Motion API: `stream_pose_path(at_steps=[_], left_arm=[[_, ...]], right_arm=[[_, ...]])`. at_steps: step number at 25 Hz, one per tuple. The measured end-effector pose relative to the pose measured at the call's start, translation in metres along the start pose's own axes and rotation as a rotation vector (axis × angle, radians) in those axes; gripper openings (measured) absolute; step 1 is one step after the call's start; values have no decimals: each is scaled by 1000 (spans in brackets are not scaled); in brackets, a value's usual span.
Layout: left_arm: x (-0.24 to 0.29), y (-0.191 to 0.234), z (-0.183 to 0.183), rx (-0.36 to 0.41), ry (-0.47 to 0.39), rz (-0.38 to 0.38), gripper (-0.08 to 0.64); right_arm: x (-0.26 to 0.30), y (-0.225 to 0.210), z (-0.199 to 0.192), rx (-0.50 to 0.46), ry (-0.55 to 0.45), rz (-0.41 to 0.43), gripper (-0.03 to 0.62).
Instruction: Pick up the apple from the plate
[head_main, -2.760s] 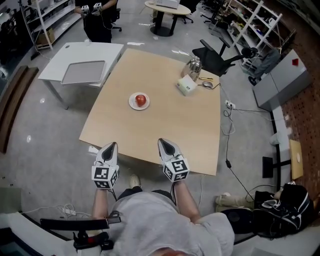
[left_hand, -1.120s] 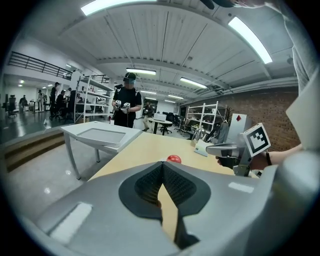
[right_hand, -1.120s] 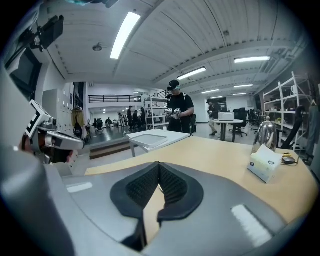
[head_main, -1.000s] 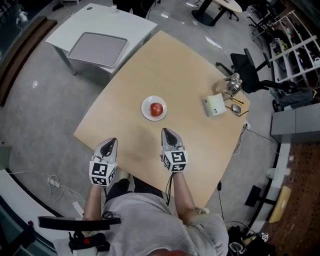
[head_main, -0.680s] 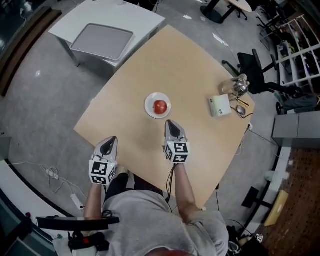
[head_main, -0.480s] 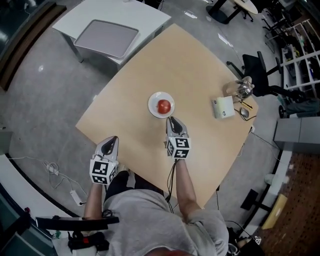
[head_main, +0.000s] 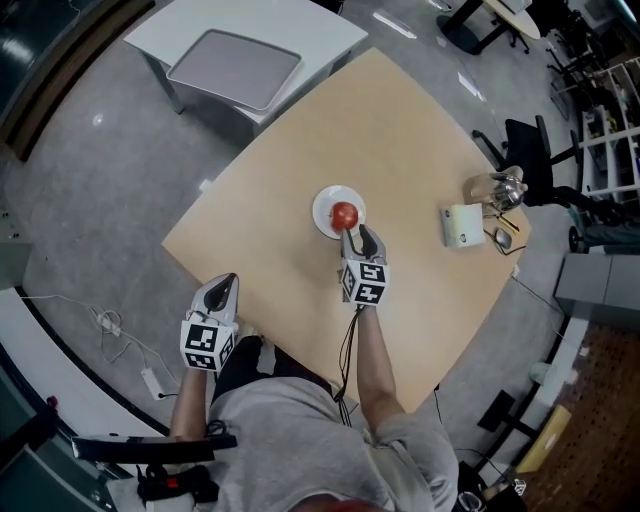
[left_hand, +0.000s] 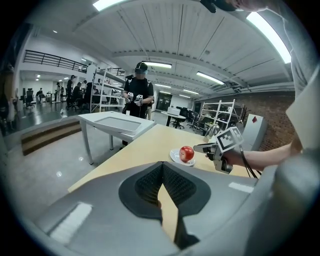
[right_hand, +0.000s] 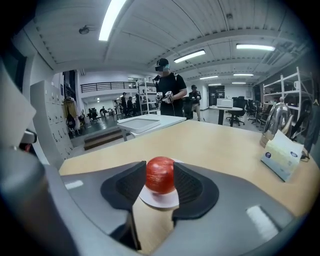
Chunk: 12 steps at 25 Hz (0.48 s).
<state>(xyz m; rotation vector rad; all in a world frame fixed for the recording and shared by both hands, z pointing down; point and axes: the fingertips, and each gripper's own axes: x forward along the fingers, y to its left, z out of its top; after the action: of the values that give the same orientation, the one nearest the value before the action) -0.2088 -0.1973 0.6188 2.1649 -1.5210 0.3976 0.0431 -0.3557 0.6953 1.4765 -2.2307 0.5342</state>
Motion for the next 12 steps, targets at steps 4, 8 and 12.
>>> stream_pose_path(at_steps=[4, 8, 12], left_arm=[[-2, 3, -3, -13, 5, 13, 20], [-5, 3, -5, -24, 8, 19, 20], [-6, 5, -10, -32, 18, 28, 20]], right_arm=[[11, 3, -4, 15, 30, 22, 218], [18, 3, -9, 10, 55, 15, 255], [27, 1, -14, 6, 74, 8, 289]])
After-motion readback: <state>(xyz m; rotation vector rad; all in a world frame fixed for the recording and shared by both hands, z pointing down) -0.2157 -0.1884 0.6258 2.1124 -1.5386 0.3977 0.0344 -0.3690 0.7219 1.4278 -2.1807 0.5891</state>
